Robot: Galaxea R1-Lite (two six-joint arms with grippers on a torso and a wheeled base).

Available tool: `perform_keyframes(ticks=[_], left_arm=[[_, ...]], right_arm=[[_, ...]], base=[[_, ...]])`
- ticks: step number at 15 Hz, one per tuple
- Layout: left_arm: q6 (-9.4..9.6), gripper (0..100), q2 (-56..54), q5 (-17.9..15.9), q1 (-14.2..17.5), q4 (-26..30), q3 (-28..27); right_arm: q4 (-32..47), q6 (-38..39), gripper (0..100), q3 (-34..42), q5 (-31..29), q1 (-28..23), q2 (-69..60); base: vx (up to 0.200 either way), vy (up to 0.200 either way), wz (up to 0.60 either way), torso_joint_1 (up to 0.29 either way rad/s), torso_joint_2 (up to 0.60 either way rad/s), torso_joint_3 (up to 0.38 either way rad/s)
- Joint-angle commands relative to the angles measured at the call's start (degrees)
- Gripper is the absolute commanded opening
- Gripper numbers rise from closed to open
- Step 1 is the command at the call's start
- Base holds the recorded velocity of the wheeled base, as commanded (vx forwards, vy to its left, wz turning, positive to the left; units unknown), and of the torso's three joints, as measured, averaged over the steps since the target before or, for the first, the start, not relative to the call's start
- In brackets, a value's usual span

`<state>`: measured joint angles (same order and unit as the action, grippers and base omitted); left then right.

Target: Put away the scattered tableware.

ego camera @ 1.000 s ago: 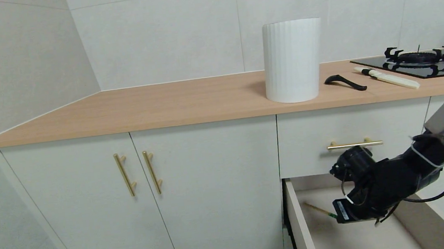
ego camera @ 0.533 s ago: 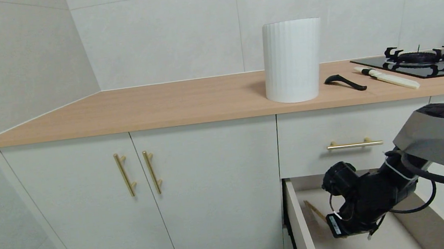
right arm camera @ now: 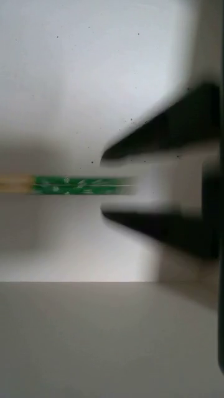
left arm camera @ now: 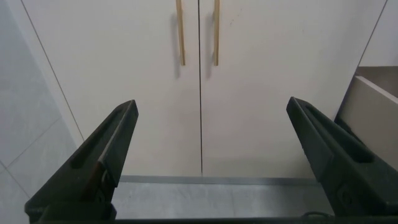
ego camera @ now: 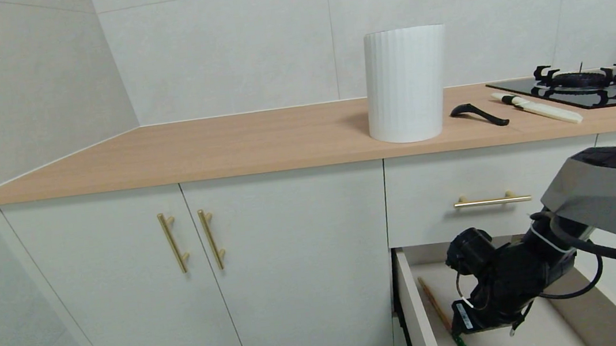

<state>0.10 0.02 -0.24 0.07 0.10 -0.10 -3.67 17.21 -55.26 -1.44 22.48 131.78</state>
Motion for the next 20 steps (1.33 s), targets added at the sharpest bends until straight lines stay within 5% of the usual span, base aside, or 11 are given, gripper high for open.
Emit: perform_keyframes(ticks=[1,8,13,20], left_arm=[[-0.01,100,-0.02,-0.02,0.01,-0.01,0.01],[-0.01,100,-0.02,-0.02,0.01,-0.01,0.01],[-0.01,100,-0.02,-0.02,0.01,-0.01,0.01],[-0.01,100,-0.02,-0.02,0.01,-0.01,0.01]], right_arm=[[-0.02,0.01,100,-0.02,-0.06,-0.07,-0.12],[0.86,1.24,100,3.05,-0.23,-1.39,-11.99],[7.8,-3.77,100,5.43,0.12,-7.01,-35.01],[7.54,-8.16,100,5.16,0.21,-13.43,-43.54]], base=[[0.0,0.0,0.0,0.0,0.0,0.0],[0.0,0.0,0.0,0.0,0.0,0.0],[0.0,0.0,0.0,0.0,0.0,0.0],[0.0,0.0,0.0,0.0,0.0,0.0]])
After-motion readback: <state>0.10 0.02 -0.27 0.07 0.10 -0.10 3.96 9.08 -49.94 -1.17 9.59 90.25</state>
